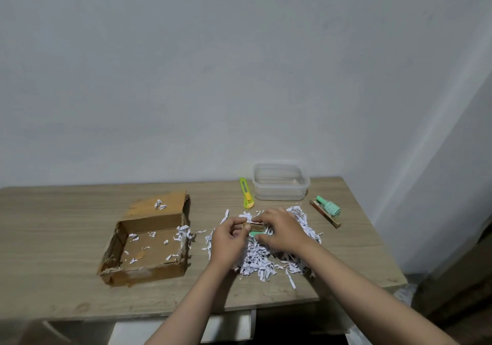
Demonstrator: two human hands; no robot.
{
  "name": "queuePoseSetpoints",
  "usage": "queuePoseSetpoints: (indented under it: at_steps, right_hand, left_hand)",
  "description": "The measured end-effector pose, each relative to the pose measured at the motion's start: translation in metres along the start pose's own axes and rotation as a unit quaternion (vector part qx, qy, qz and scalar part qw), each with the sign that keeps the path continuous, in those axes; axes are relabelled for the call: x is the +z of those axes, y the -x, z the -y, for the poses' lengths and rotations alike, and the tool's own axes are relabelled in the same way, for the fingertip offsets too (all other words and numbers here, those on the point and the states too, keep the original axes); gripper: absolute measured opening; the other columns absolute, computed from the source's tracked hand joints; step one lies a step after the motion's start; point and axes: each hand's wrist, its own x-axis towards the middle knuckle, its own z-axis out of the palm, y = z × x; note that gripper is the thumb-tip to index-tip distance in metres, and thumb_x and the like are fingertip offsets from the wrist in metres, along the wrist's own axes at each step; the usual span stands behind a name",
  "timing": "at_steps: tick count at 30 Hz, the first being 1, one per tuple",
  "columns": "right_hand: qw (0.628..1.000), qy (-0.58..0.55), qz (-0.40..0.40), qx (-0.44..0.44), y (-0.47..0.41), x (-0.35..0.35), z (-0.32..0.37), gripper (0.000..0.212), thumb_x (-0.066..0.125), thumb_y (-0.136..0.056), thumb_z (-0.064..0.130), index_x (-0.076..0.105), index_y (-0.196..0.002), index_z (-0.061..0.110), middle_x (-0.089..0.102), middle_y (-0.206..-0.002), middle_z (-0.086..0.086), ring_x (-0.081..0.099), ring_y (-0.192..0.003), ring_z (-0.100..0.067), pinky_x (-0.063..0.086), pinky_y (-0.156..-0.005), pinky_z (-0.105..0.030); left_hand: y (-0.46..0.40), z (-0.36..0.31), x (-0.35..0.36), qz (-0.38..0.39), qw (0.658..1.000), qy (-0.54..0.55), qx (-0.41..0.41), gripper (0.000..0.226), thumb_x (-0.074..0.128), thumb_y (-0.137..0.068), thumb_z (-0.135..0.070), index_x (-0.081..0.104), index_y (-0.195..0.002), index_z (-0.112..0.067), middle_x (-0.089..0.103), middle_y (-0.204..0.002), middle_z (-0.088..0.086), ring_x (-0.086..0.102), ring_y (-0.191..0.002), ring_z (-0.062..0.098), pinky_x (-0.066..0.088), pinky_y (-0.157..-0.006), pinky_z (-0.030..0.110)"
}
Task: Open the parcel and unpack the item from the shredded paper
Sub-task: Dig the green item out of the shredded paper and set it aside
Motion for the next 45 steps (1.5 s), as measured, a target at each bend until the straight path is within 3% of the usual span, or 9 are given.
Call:
queuePoseSetpoints:
  at_steps: [7, 12, 17, 21, 24, 31, 38, 42, 45]
  right_hand:
    - [0.997, -0.063, -0.016, 0.032, -0.006, -0.004, 0.002, 0.022, 0.076, -0.068, 0.039, 0.068, -0.087, 0.03, 0.061, -0.081, 0.022, 0.053, -0.089, -0.012, 0.045, -0.083, -0.035]
    - [0.984, -0.16, -0.023, 0.071, -0.002, -0.007, 0.001, 0.018, 0.079, -0.069, 0.025, 0.07, -0.085, 0.025, 0.068, -0.082, 0.01, 0.062, -0.08, -0.013, 0.051, -0.076, -0.031]
    - [0.957, -0.262, -0.069, 0.108, -0.002, -0.018, 0.006, 0.018, 0.078, -0.071, 0.015, 0.064, -0.076, 0.025, 0.067, -0.077, 0.0, 0.059, -0.07, -0.009, 0.047, -0.062, -0.009]
    - [0.953, -0.271, -0.082, 0.105, -0.002, -0.023, 0.004, 0.018, 0.08, -0.069, 0.015, 0.066, -0.079, 0.016, 0.067, -0.072, 0.0, 0.06, -0.066, -0.006, 0.048, -0.063, -0.012]
    - [0.952, -0.275, -0.086, 0.107, -0.001, -0.024, 0.003, 0.019, 0.08, -0.068, 0.015, 0.066, -0.08, 0.011, 0.065, -0.069, 0.0, 0.058, -0.063, -0.006, 0.048, -0.062, -0.013]
    - [0.94, -0.307, -0.103, 0.109, 0.005, -0.032, 0.002, 0.018, 0.078, -0.071, 0.011, 0.065, -0.082, 0.015, 0.064, -0.073, 0.003, 0.056, -0.063, -0.008, 0.053, -0.068, -0.023]
    - [0.939, -0.31, -0.108, 0.103, 0.012, -0.041, -0.001, 0.017, 0.076, -0.073, 0.01, 0.065, -0.084, 0.017, 0.059, -0.065, 0.011, 0.052, -0.051, 0.006, 0.05, -0.063, -0.018]
    - [0.937, -0.309, -0.128, 0.104, 0.015, -0.047, -0.005, 0.02, 0.076, -0.074, 0.01, 0.064, -0.081, 0.024, 0.062, -0.069, 0.008, 0.056, -0.057, 0.001, 0.052, -0.064, -0.019]
    - [0.931, -0.311, -0.155, 0.116, 0.018, -0.054, -0.014, 0.018, 0.073, -0.077, 0.01, 0.064, -0.085, 0.023, 0.065, -0.081, 0.002, 0.059, -0.07, -0.008, 0.055, -0.071, -0.022]
  left_hand:
    - [0.006, -0.002, -0.002, 0.028, 0.999, 0.018, -0.007, 0.03, 0.068, -0.077, 0.008, 0.06, -0.097, -0.012, 0.064, -0.082, 0.002, 0.06, -0.074, 0.01, 0.051, -0.071, 0.015]
    - [0.003, 0.006, -0.002, 0.027, 0.999, 0.0, -0.036, 0.02, 0.065, -0.078, 0.008, 0.063, -0.087, -0.01, 0.057, -0.064, -0.001, 0.051, -0.06, 0.012, 0.047, -0.062, 0.026]
    - [0.006, 0.011, 0.003, 0.032, 0.999, -0.015, -0.034, 0.015, 0.07, -0.078, 0.001, 0.066, -0.082, -0.013, 0.06, -0.061, -0.002, 0.053, -0.056, 0.01, 0.047, -0.058, 0.022]
    - [0.008, 0.002, 0.009, 0.043, 0.999, 0.009, -0.024, 0.02, 0.076, -0.074, -0.003, 0.064, -0.089, -0.008, 0.06, -0.064, -0.004, 0.054, -0.052, -0.001, 0.048, -0.056, 0.014]
    - [0.007, 0.0, 0.011, 0.025, 0.999, 0.003, -0.028, 0.011, 0.073, -0.077, -0.002, 0.065, -0.079, -0.009, 0.06, -0.063, 0.0, 0.053, -0.056, 0.009, 0.046, -0.054, 0.016]
    - [0.002, 0.015, 0.008, -0.064, 0.969, -0.24, 0.0, 0.027, 0.059, -0.084, -0.047, 0.064, -0.064, -0.029, 0.065, -0.078, -0.01, 0.058, -0.082, 0.012, 0.041, -0.079, 0.033]
    - [0.0, 0.003, -0.004, -0.101, 0.992, -0.076, 0.02, 0.056, 0.042, -0.097, -0.041, 0.062, -0.058, -0.006, 0.058, -0.048, 0.0, 0.051, -0.045, 0.012, 0.036, -0.05, 0.026]
    - [0.003, 0.013, -0.008, -0.118, 0.991, -0.057, -0.004, 0.071, 0.03, -0.09, -0.062, 0.059, -0.065, -0.001, 0.054, -0.049, 0.011, 0.05, -0.047, 0.02, 0.038, -0.05, 0.031]
    - [0.006, 0.027, -0.013, -0.121, 0.977, -0.169, 0.043, 0.062, 0.031, -0.079, -0.071, 0.057, -0.065, -0.017, 0.06, -0.064, 0.001, 0.057, -0.066, 0.02, 0.043, -0.059, 0.033]
